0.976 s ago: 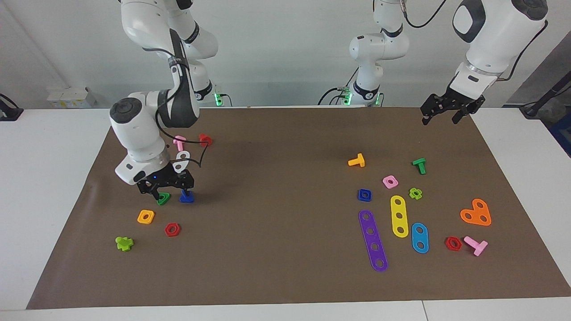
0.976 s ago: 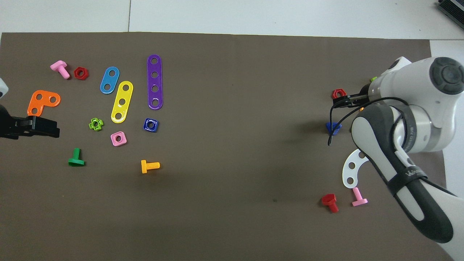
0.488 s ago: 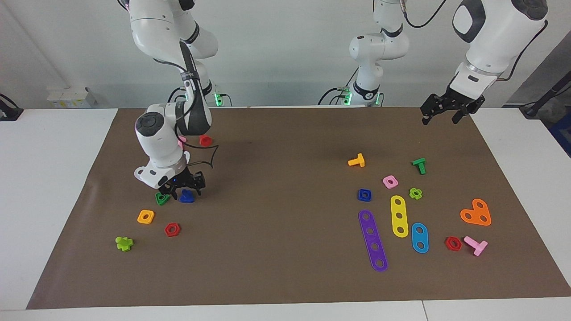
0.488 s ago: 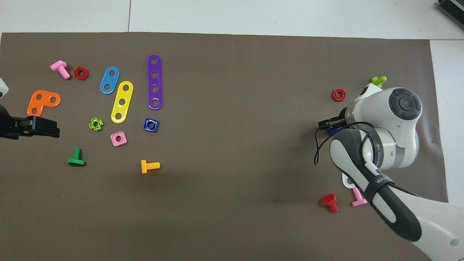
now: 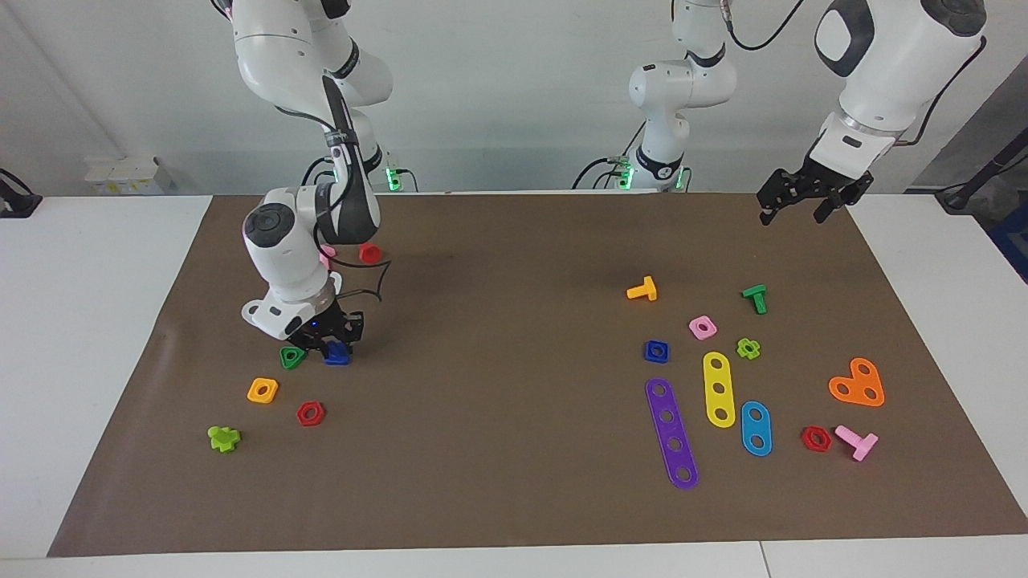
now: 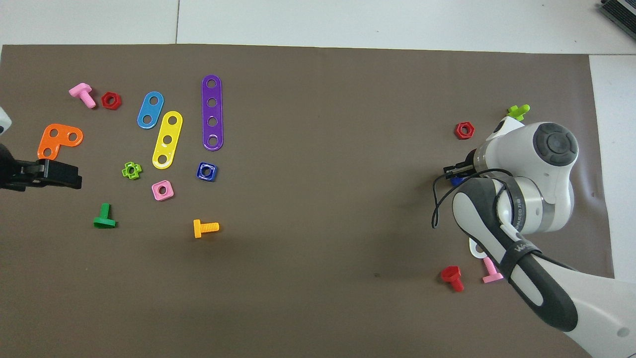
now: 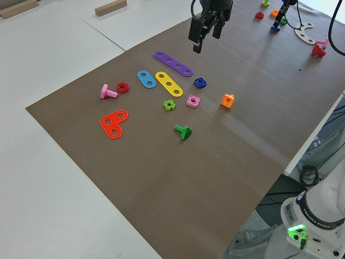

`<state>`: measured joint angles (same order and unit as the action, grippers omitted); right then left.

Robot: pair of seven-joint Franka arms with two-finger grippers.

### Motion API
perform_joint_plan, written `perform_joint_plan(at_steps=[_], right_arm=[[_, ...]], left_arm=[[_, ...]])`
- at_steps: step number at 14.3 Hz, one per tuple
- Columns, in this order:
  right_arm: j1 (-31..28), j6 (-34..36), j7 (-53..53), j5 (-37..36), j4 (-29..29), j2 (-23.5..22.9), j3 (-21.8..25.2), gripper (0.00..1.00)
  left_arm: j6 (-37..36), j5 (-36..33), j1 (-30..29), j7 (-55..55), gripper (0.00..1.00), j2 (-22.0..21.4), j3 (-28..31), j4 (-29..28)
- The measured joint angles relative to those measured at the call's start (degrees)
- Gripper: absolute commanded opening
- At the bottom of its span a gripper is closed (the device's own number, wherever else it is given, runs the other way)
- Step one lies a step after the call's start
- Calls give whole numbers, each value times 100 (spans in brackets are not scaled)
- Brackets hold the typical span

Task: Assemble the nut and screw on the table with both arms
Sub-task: 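Lower the right gripper and grasp the blue bolt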

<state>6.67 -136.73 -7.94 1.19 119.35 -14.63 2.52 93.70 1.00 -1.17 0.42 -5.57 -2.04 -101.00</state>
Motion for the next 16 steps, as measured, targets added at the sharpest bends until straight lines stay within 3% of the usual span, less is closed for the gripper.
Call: perform_joint_plan(at_steps=[13,14,15,16], right_arm=[[-35,-109,-16,0,72,34,2,36],[-35,-110,-16,0,72,34,2,31],[-35,-110,-16,0,73,35,3,10],[-35,-111,-17,0,74,35,2,0]], left_arm=[[0,0,0,0,100,0,0,0],[0,0,0,0,100,0,0,0],[0,0,0,0,100,0,0,0],[0,0,0,0,100,0,0,0]])
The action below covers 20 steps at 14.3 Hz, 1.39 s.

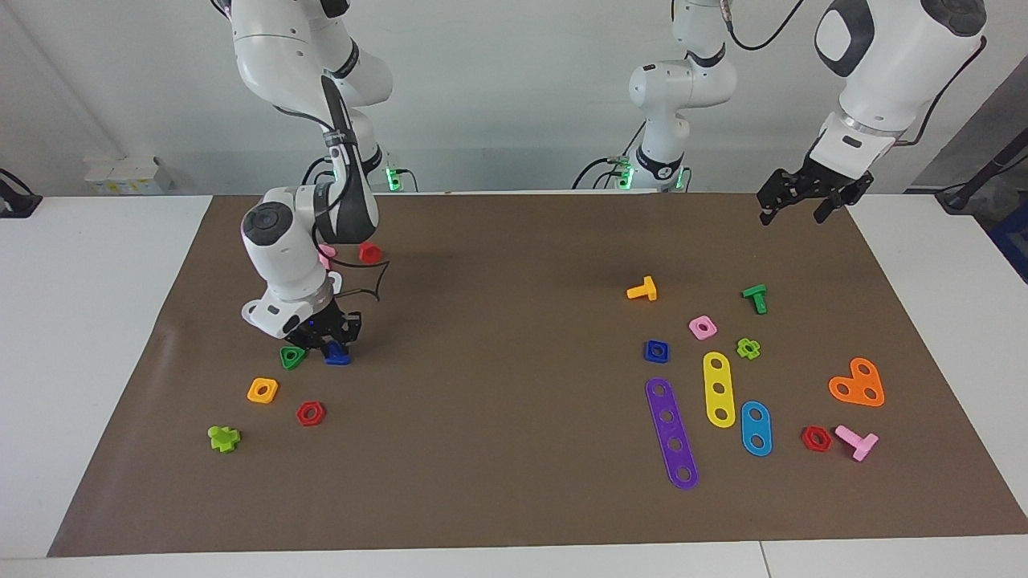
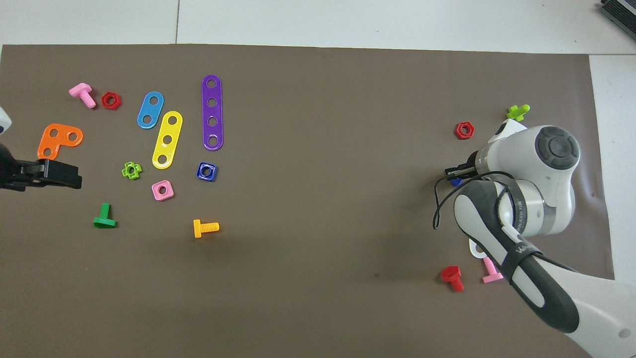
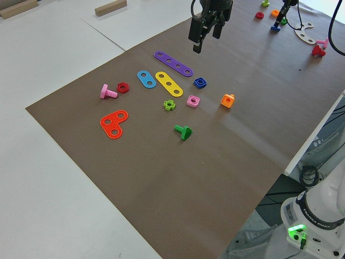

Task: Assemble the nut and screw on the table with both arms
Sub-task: 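Lower the right gripper and grasp the blue bolt, then carry the blue bolt to the table centre and set it down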

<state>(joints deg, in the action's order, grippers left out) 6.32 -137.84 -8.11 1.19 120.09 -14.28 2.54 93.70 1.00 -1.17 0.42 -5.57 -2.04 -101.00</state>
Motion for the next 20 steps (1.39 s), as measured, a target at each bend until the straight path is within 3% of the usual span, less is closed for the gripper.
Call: perform_joint_plan(at_steps=[7,11,13,17,20], right_arm=[[-69,115,40,7,-135,32,1,0],[416,1393,991,7,-1488,144,-35,0],[885,1659,1678,7,-2158,82,-51,0],[2059,1734,3683,-6,-3156,-687,-71,0],[2588,1666,4466,-87,-3659,-1389,-69,0]], left_arm=[[0,0,0,0,100,0,0,0],[0,0,0,0,100,0,0,0],[0,0,0,0,100,0,0,0],[0,0,0,0,100,0,0,0],[0,0,0,0,100,0,0,0]])
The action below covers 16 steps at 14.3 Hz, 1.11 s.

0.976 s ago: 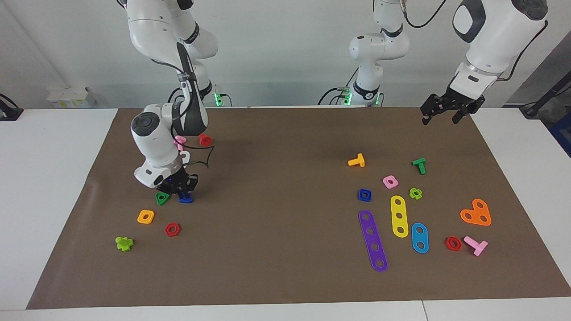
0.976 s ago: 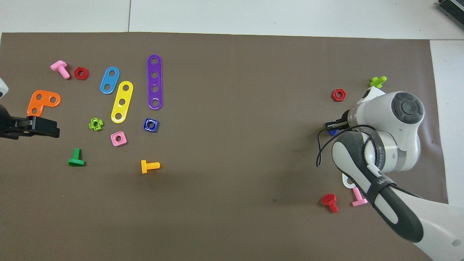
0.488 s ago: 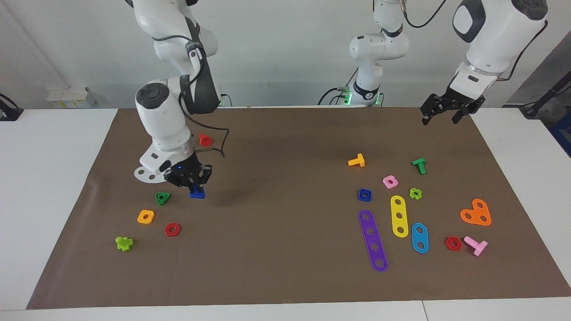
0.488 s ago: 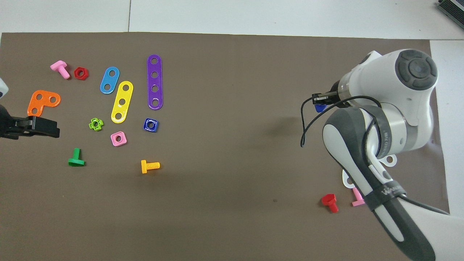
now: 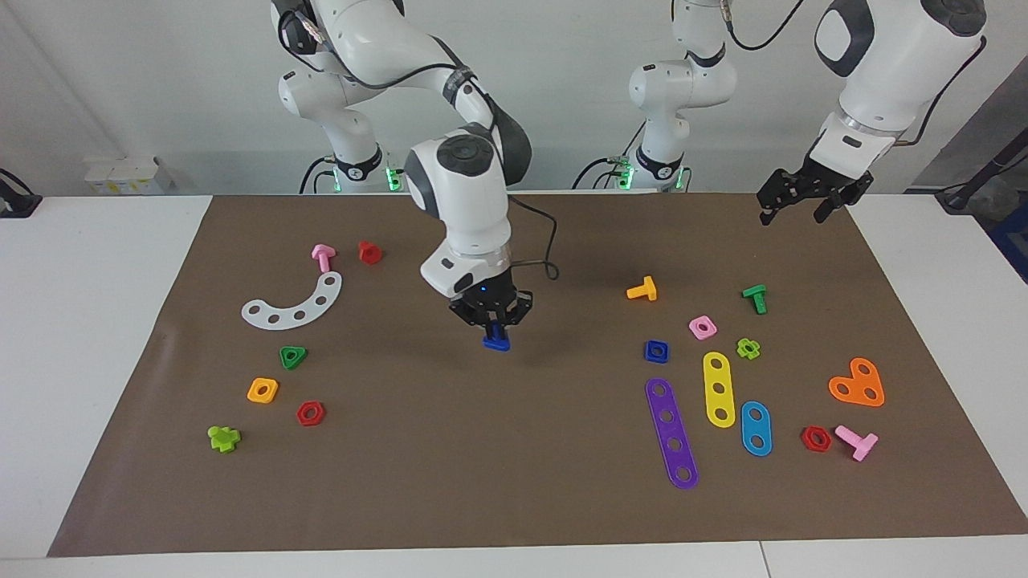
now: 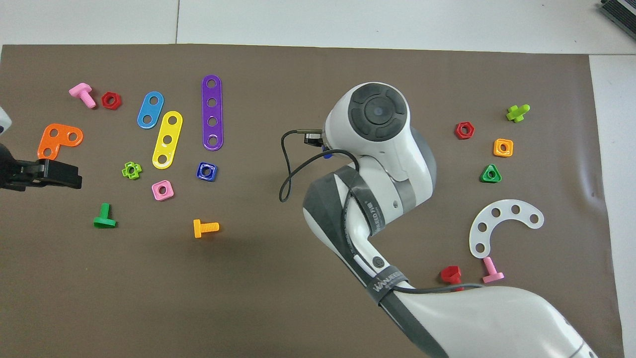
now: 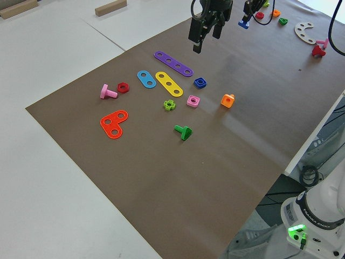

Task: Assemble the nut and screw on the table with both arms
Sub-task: 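Carry the blue bolt to the table centre and set it down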

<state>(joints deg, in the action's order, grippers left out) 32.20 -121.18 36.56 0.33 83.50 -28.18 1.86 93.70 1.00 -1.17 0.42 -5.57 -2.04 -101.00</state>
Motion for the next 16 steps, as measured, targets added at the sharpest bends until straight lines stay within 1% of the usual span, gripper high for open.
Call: perform_joint_plan(at_steps=[2,4,7,11,12,13,14,16], right_arm=[[225,-214,410,-260,-97,-292,0,0],[368,-399,604,-357,-96,-464,0,0],[406,-589,604,-421,2,-579,1,0],[446,-850,604,-500,325,-616,0,0],[453,-951,604,-532,437,-617,0,5],[457,-1059,604,-564,541,-617,0,63],[461,-1162,604,-597,617,-616,1,100],[468,-1222,604,-631,630,-606,2,100]], left_arm=[[0,0,0,0,100,0,0,0],[0,0,0,0,100,0,0,0],[0,0,0,0,100,0,0,0],[0,0,0,0,100,0,0,0],[0,0,0,0,100,0,0,0],[0,0,0,0,100,0,0,0],[0,0,0,0,100,0,0,0],[0,0,0,0,100,0,0,0]])
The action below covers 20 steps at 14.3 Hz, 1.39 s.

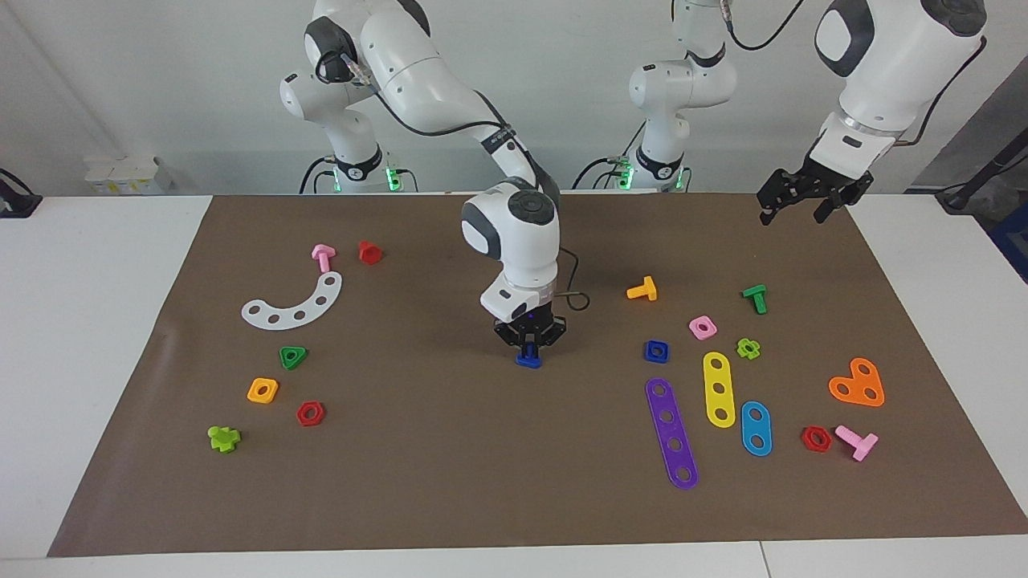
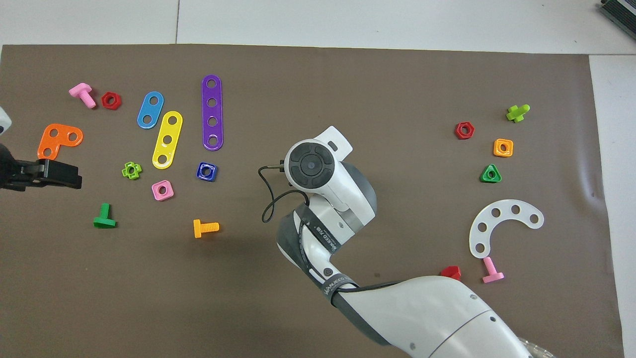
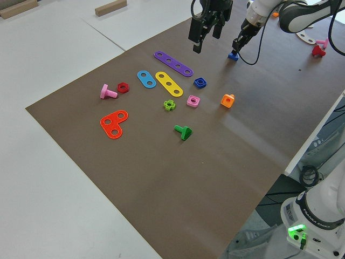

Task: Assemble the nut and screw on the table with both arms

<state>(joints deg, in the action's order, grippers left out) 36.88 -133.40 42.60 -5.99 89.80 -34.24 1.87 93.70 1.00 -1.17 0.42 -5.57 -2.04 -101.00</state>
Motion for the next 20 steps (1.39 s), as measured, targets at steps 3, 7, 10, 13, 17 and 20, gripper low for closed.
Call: perform_joint_plan(at_steps=[3,7,10,13,17,20], right_arm=[[-31,153,3,-2,-140,242,61,100],[-625,1200,-20,-3,-187,1278,127,100],[-1247,1837,-508,-3,-160,1835,131,100],[-1785,2253,-1227,40,-149,2189,134,100],[-2381,3098,-1920,143,-148,2741,132,100],[-2838,3740,-2465,281,-147,3106,131,100]], left_arm=[[0,0,0,0,100,0,0,0],[0,0,0,0,100,0,0,0],[0,0,0,0,100,0,0,0],[0,0,0,0,100,0,0,0],[0,0,0,0,100,0,0,0],[0,0,0,0,100,0,0,0]])
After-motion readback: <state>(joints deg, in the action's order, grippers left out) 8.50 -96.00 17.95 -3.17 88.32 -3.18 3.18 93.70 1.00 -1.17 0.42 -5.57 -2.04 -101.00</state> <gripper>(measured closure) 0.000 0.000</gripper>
